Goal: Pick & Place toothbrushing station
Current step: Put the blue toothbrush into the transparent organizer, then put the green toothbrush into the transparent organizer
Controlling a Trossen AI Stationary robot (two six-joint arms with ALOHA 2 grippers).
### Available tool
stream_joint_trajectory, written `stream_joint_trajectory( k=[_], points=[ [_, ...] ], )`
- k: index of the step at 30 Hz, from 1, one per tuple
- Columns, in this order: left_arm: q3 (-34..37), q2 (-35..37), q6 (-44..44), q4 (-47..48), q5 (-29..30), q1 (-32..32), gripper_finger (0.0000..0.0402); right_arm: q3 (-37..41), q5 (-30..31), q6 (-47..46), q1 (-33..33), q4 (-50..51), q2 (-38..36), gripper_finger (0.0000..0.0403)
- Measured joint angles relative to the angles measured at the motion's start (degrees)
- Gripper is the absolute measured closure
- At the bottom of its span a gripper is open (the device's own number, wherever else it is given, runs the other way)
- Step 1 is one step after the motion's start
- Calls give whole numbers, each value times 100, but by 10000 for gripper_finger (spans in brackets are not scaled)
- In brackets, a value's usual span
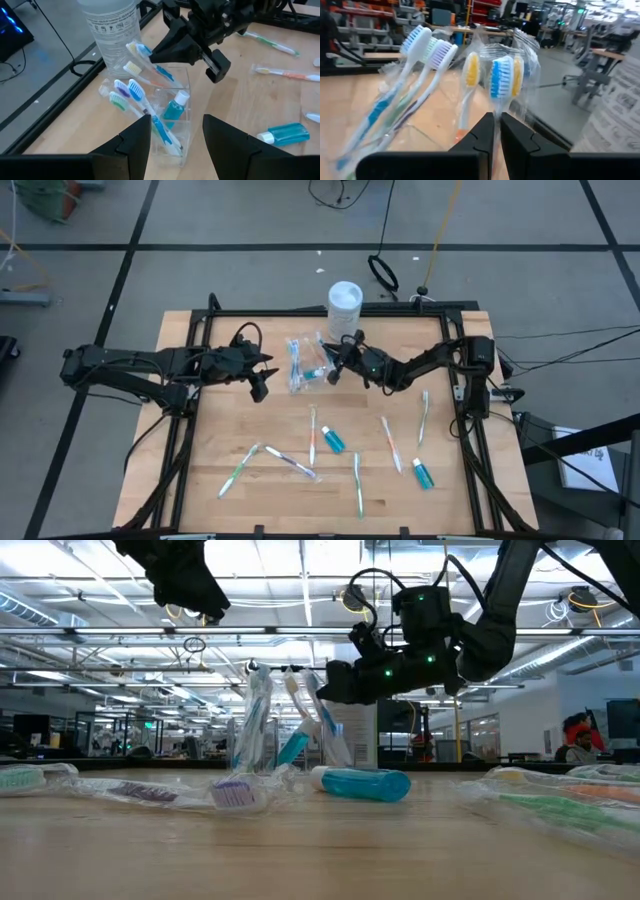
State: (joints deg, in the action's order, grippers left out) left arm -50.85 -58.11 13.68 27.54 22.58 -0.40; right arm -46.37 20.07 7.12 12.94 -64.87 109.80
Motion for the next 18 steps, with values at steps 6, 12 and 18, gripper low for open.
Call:
stream_joint_trajectory(
  k=[6,12,18],
  points=[
    [0,0,438,-129,-12,40,215,0,96,-177,-74,252,-3,361],
    [0,-7,443,-119,-39,28,215,0,142,-191,-172,466,-2,297],
    [0,-11,406,-123,-8,33,215,17,853,333,-415,921,-331,241]
  ],
)
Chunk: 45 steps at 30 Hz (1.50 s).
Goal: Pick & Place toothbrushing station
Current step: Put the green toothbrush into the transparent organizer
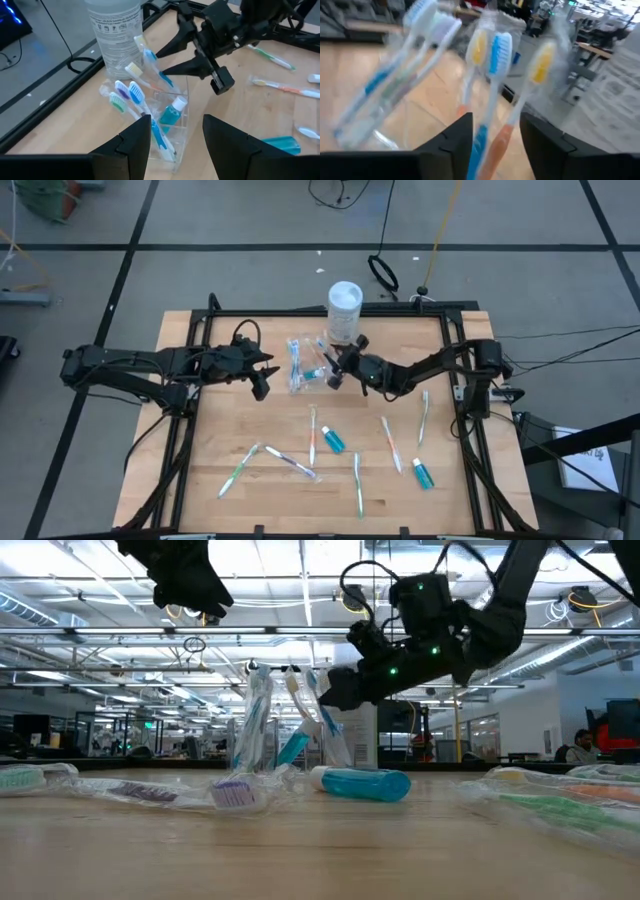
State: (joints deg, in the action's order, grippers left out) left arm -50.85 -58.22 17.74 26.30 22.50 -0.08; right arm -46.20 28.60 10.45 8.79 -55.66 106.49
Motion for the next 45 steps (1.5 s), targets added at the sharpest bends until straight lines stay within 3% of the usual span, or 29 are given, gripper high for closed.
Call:
stream_joint_trajectory(
  k=[5,13,18,21,27,33,41,45],
  points=[
    [0,-4,2,0,0,0,215,7,291,209,-283,1376,-768,217],
    [-2,-66,214,-7,-81,-2,215,7,288,-360,-612,4020,-2132,212],
    [-4,-229,232,125,-183,0,215,7,288,-375,-697,4591,-2804,217],
    [-13,-391,397,411,-688,-5,215,7,283,-377,-741,4832,-3120,217],
    [-7,-1082,1593,1184,-2415,-538,215,7,269,-366,-836,5362,-3524,217],
    [-4,-1962,3211,1703,-3165,-1493,215,7,271,83,-829,5368,-3639,219],
    [-1,-2959,5565,1905,-3313,-2529,215,7,269,841,-828,5245,-3643,222],
    [-2,-3356,5954,1903,-3105,-2741,215,7,269,866,-828,5106,-3642,222]
  ],
)
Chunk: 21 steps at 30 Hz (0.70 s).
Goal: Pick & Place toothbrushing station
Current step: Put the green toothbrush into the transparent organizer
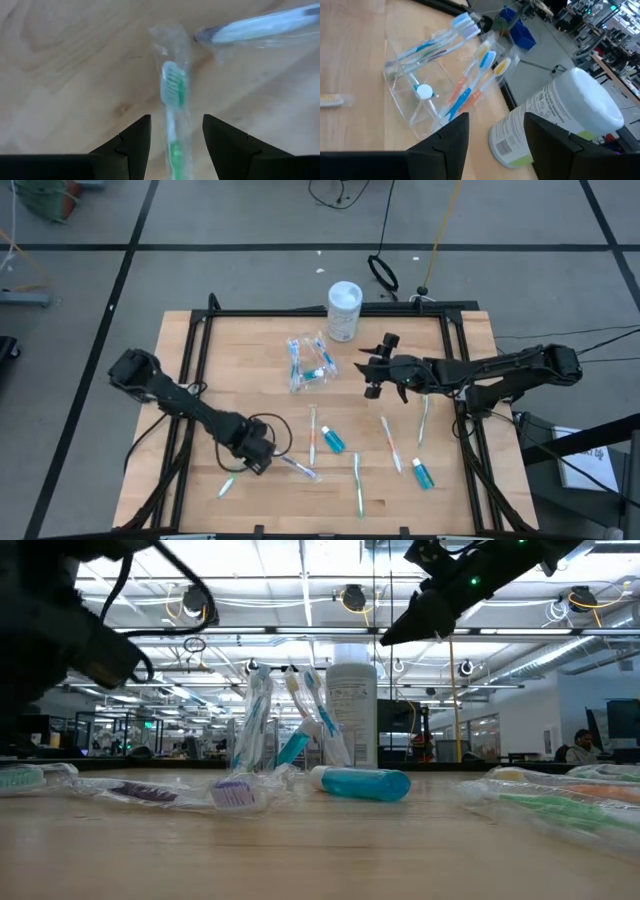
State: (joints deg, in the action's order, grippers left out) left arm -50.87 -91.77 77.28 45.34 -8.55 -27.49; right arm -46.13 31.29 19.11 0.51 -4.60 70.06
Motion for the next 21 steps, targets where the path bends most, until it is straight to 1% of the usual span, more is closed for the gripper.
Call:
stream_joint_trajectory(
  k=[6,9,12,18,20,21],
  points=[
    [-37,-508,-174,-30,45,-174,216,0,-2,-10,-2,-118,0,226],
    [-35,-614,-165,-43,-18,-179,231,0,-4,-201,-2,-118,0,226],
    [-29,-614,-131,-59,-115,-137,271,-1,-4,-326,-2,-117,0,227],
    [23,-304,-635,-17,-179,85,366,-2,-4,-339,-2,-118,0,227],
    [28,-93,-861,-19,-153,177,389,-1,-4,-341,-2,-118,-1,228],
    [19,67,-953,-18,-145,222,393,-2,-4,-341,-2,-118,0,229]
  ],
)
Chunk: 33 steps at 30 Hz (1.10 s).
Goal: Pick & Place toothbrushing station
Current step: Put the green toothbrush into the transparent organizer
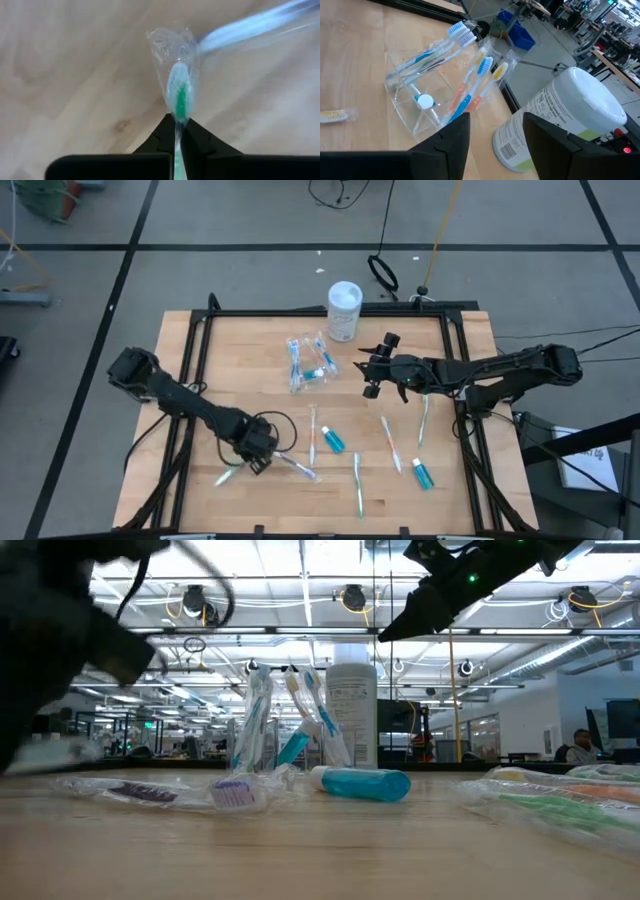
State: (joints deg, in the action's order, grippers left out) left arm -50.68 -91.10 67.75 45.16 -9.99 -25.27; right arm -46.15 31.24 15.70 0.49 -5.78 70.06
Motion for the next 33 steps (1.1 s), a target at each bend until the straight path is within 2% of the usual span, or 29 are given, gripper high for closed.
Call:
stream_joint_trajectory(
  k=[4,7,9,11,13,15,17,18,21,24,28,33],
  points=[
    [-5,684,-318,65,357,112,382,0,0,-2,-2,0,-1,231],
    [-6,1311,-724,38,1237,130,384,0,-2,-2,-2,0,0,231],
    [-6,1676,-1280,-77,2326,119,393,0,-2,-32,-2,0,0,232],
    [-6,1996,-2056,-445,3767,91,396,0,-3,-286,-2,0,0,232],
    [-10,2301,-2912,-1053,5328,73,388,2,-11,-626,-2,0,0,232],
    [-10,2513,-3606,-1847,6643,119,378,2,-26,-884,-2,0,0,232],
    [-17,2623,-4200,-2718,7612,231,372,4,-130,-1082,0,4,0,232],
    [-15,2660,-4486,-3100,7910,307,372,4,-179,-1165,-2,2,0,232],
    [-19,2673,-5246,-3964,8141,603,378,9,-508,-1317,-2,3,0,232],
    [-19,2640,-5454,-4096,7817,963,391,9,-846,-1478,-2,3,0,232],
    [103,2310,-4923,-4042,7162,1562,395,13,-1074,-1631,-2,4,1,232],
    [350,1841,-3823,-4096,6587,2090,366,15,-1064,-1829,-2,45,2,232]
  ],
)
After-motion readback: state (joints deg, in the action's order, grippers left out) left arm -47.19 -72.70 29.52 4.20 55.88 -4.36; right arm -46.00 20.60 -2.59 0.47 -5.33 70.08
